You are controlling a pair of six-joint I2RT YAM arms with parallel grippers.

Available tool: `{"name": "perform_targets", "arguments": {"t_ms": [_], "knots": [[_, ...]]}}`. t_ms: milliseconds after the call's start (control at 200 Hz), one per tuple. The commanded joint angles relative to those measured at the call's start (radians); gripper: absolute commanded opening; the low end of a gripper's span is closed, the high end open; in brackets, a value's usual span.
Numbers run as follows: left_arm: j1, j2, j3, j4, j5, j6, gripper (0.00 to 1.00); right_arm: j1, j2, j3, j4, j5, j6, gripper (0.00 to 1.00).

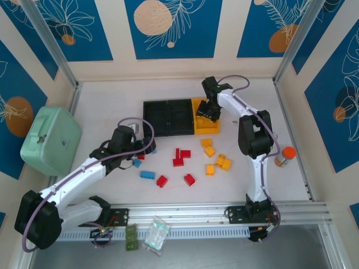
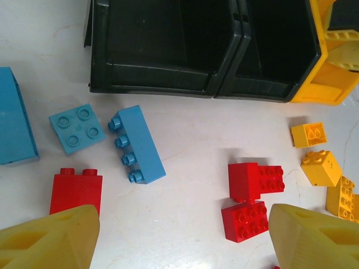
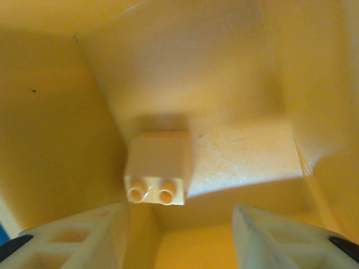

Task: Sort the legos into containers by color
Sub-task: Place the lego in the container.

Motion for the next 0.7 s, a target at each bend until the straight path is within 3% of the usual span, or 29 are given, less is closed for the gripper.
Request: {"name": "perform_targets", "arguments": {"t_ms": [0, 305, 495, 695], "knots": [[-0.007, 0.006, 0.013, -0.028, -0.017, -0.009, 0.79, 0.008, -0.072, 0.013, -0.017, 0.003, -0.001, 0.53], [-0.006, 0.055, 0.034, -0.016, 0.045, -0.003, 0.77, 0.02, -0.322, -0.213, 0.073, -0.036, -0.052, 0.54], [-0.01, 0.098, 0.063, -0.017, 0.1, 0.018, 0.74, 0.021, -0.47, -0.382, 0.103, -0.043, -0.072, 0.62], [-0.02, 0.126, 0.083, -0.032, 0.121, 0.023, 0.72, 0.018, -0.567, -0.508, 0.113, -0.068, -0.089, 0.62]]}}
